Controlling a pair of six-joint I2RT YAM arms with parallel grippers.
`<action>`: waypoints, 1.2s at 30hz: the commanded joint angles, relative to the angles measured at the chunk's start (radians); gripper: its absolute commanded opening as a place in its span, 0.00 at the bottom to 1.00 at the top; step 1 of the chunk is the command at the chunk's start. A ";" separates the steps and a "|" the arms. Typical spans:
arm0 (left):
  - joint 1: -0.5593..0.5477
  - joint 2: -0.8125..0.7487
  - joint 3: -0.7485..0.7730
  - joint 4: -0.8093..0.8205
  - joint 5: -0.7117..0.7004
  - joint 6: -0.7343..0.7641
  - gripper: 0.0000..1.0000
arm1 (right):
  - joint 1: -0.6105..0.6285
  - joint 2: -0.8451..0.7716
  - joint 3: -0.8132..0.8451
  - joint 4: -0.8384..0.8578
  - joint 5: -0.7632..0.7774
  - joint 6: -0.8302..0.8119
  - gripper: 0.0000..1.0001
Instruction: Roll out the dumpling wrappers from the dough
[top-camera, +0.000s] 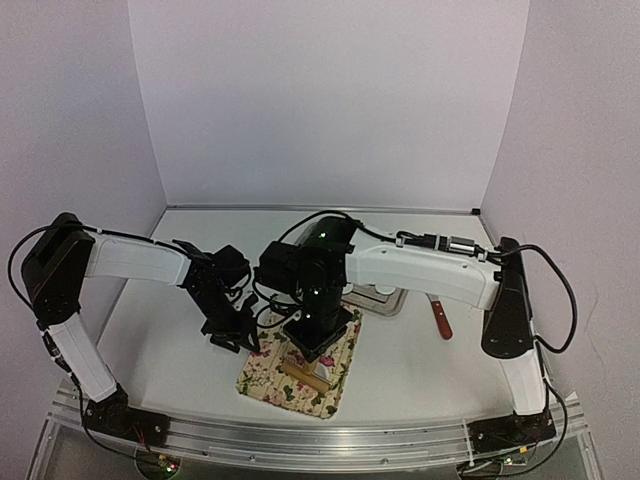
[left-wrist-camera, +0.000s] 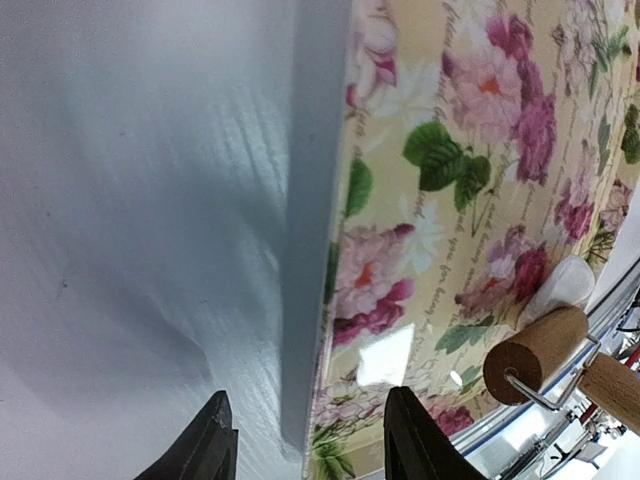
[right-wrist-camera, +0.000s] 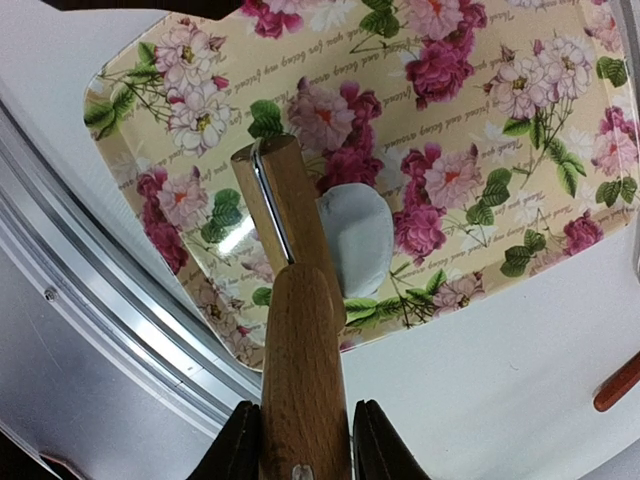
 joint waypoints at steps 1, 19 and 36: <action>-0.013 -0.002 -0.007 0.006 0.023 -0.004 0.65 | 0.000 0.016 -0.052 -0.311 0.009 0.001 0.00; -0.018 0.148 -0.045 0.110 -0.053 0.013 0.24 | -0.154 -0.147 -0.024 -0.081 -0.294 0.093 0.00; -0.016 0.244 0.147 0.089 -0.311 0.286 0.00 | -0.352 -0.400 -0.513 0.341 -0.608 0.224 0.00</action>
